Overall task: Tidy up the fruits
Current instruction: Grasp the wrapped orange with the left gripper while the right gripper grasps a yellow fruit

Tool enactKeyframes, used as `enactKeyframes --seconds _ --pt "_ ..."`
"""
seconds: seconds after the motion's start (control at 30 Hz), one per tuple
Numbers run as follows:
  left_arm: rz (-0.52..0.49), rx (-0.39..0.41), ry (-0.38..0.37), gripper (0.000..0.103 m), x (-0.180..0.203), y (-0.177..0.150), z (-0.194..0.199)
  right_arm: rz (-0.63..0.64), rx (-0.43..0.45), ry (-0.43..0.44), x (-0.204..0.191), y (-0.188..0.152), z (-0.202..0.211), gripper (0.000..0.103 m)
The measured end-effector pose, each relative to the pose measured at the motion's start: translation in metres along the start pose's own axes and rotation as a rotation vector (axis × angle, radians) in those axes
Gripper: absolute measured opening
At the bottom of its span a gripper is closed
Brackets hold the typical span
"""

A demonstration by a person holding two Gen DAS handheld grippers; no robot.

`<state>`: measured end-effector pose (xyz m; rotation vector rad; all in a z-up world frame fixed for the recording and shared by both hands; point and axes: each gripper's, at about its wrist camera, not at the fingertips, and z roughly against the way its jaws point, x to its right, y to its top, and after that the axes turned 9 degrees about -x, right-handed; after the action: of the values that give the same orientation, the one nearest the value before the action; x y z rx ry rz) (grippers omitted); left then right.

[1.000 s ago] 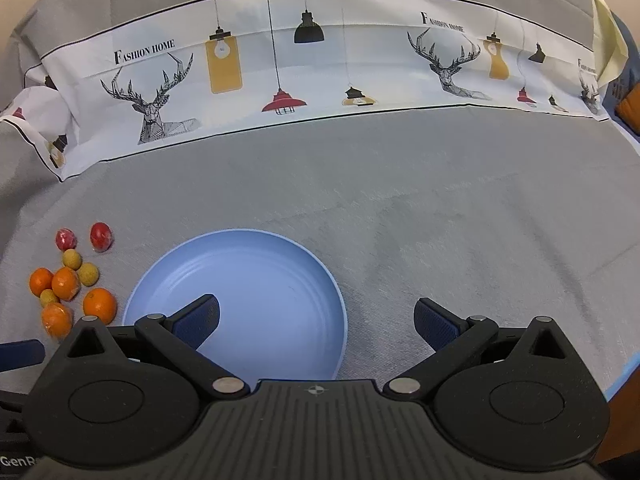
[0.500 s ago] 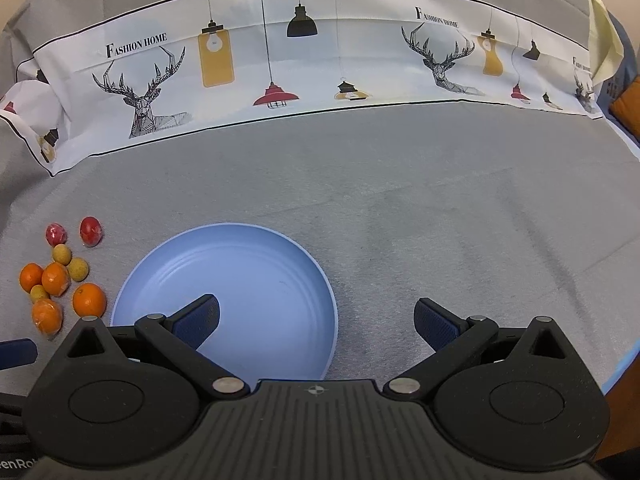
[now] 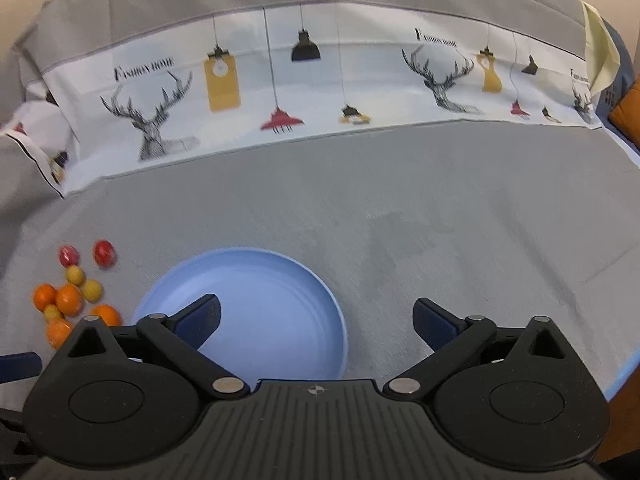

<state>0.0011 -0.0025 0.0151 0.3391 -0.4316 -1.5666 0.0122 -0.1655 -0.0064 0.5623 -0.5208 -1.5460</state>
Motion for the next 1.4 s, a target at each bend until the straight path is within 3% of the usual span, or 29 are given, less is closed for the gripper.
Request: enactKeyframes --seconds 0.1,0.13,0.2,0.23,0.3,0.37,0.47,0.53,0.6,0.7,0.8,0.93,1.03,1.2,1.4 --pt "-0.010 0.037 -0.021 0.102 -0.003 0.000 0.013 -0.006 0.027 0.026 -0.002 0.000 0.002 0.082" --pt "-0.010 0.044 -0.032 0.099 -0.004 0.000 0.017 -0.017 0.029 0.041 -0.002 0.001 0.002 0.071" --pt "-0.026 0.063 -0.050 0.085 -0.009 0.004 0.026 -0.038 0.047 0.080 -0.003 0.002 0.003 0.055" --pt "-0.040 0.076 -0.052 0.072 -0.011 0.006 0.031 -0.041 0.065 0.092 -0.005 0.003 0.005 0.048" --pt "-0.100 0.121 -0.061 0.053 -0.017 0.009 0.040 -0.031 0.119 0.115 -0.009 0.003 0.011 0.041" --pt "-0.169 0.178 -0.049 0.021 -0.026 0.008 0.048 -0.009 0.188 0.129 -0.013 0.001 0.016 0.036" --pt "-0.215 0.227 -0.053 0.011 -0.052 0.005 0.050 0.041 0.279 0.145 -0.018 -0.007 0.021 0.035" --pt "-0.186 0.241 -0.063 0.011 -0.077 0.002 0.042 0.086 0.333 0.145 -0.022 -0.014 0.018 0.033" --pt "-0.086 0.215 -0.066 0.011 -0.105 -0.004 0.026 0.107 0.310 0.148 -0.030 -0.016 0.009 0.031" --pt "0.133 0.214 -0.146 0.010 -0.141 -0.004 0.022 0.123 0.281 0.220 -0.042 -0.015 0.003 0.030" --pt "0.225 0.154 -0.180 0.010 -0.153 0.004 0.013 0.227 0.248 0.330 -0.063 -0.017 0.002 0.029" --pt "0.272 0.010 -0.192 0.014 -0.157 0.015 -0.011 0.438 0.147 0.398 -0.101 -0.036 -0.013 0.029" --pt "0.300 -0.077 -0.228 0.032 -0.168 0.022 -0.026 0.556 0.113 0.400 -0.127 -0.052 -0.021 0.029" --pt "0.320 -0.129 -0.173 0.043 -0.171 0.030 -0.042 0.645 0.044 0.343 -0.154 -0.071 -0.038 0.029" --pt "0.217 -0.163 -0.091 0.050 -0.151 0.038 -0.055 0.648 0.004 0.286 -0.161 -0.074 -0.048 0.030"
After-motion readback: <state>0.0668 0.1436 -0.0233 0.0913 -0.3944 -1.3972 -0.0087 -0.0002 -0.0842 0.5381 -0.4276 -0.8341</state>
